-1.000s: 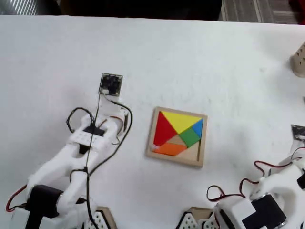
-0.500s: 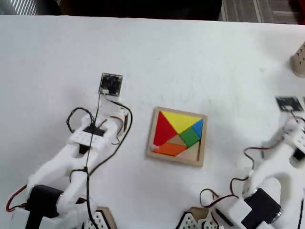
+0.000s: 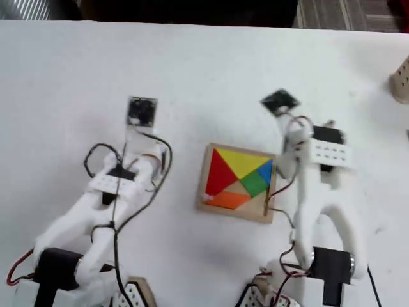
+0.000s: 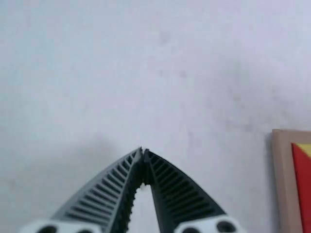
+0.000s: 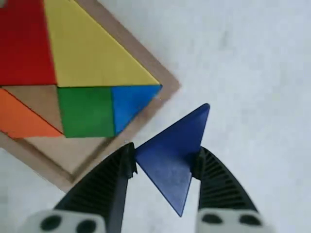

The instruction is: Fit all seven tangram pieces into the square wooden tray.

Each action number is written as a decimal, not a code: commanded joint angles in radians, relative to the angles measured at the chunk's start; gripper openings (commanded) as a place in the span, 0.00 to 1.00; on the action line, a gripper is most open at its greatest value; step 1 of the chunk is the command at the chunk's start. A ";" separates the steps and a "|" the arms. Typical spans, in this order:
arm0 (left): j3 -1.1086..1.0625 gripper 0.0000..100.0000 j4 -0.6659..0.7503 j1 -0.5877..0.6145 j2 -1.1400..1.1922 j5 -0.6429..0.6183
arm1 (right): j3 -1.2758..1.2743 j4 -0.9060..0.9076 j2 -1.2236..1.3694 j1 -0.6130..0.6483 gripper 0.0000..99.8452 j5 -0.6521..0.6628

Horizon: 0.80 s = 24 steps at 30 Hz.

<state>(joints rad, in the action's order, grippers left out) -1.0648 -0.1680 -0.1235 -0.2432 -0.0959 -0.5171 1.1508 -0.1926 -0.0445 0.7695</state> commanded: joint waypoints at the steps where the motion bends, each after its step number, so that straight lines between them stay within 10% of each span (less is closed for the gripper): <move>1: 0.080 0.02 -0.006 0.077 -0.008 -0.003 | 0.025 0.002 -0.015 0.124 0.08 -0.015; 24: 0.075 0.02 -0.008 0.074 -0.010 -0.003 | -0.091 -0.041 -0.036 0.352 0.28 -0.083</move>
<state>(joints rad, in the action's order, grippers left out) -1.0326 -0.1680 -0.0499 -0.2432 -0.0959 -0.6337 1.0725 -0.1910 0.3069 0.7096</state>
